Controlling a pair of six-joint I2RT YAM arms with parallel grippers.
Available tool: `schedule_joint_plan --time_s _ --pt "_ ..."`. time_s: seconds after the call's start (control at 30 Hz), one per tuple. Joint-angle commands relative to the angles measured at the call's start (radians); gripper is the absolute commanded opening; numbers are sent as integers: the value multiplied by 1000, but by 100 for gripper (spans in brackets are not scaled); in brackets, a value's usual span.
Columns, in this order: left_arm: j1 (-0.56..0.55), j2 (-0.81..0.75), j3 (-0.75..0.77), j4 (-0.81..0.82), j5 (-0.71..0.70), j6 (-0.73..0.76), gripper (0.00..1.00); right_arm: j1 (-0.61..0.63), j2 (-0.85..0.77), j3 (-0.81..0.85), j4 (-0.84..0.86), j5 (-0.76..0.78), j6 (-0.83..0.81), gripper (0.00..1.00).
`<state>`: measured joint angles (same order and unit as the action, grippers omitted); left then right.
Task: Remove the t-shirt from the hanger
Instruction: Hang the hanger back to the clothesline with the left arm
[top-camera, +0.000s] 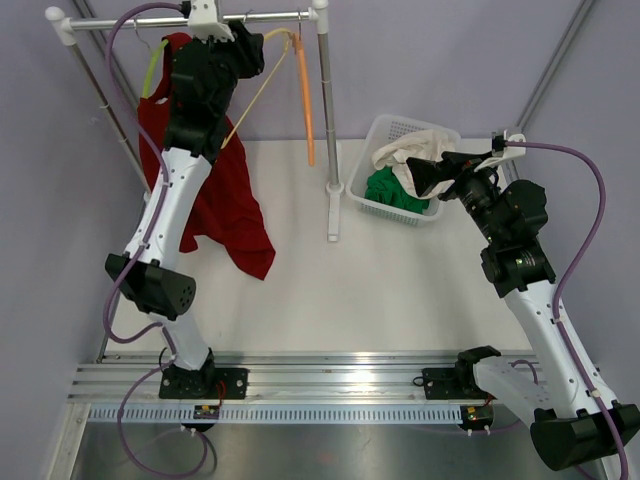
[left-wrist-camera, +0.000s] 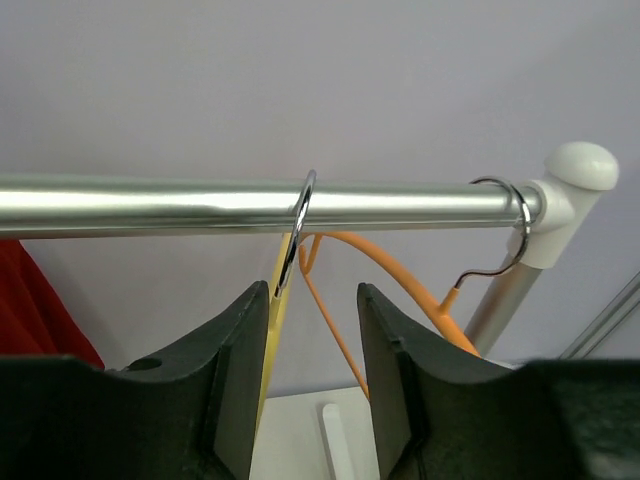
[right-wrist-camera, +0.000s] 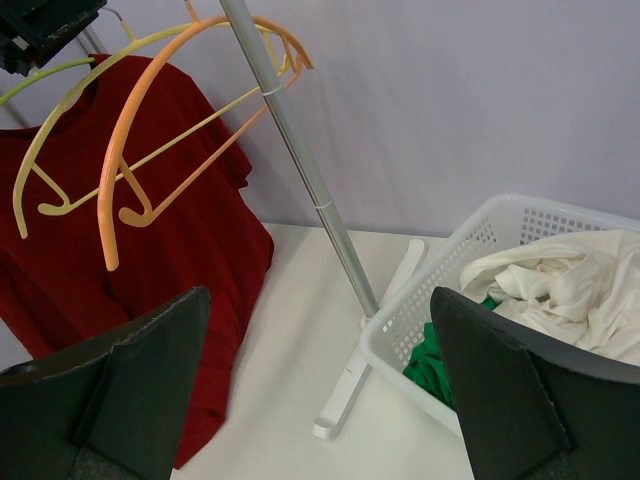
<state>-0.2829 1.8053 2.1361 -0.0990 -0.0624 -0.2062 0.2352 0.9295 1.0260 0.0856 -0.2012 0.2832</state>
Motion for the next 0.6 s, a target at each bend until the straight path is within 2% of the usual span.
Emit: schedule_joint_plan --time_s 0.0,0.17,0.4,0.53,0.57 --pt "4 -72 -24 58 16 1 47 4 -4 -1 43 -12 -6 99" --pt "-1 -127 -62 39 16 -2 54 4 -4 -1 43 -17 -3 99" --pt "-4 -286 -267 81 24 -9 71 3 3 -7 48 -47 13 99" --pt "-4 -360 -320 56 21 -4 85 3 3 -17 63 -70 19 100" --pt "-4 -372 -335 47 21 1 93 3 5 -17 65 -75 22 100"
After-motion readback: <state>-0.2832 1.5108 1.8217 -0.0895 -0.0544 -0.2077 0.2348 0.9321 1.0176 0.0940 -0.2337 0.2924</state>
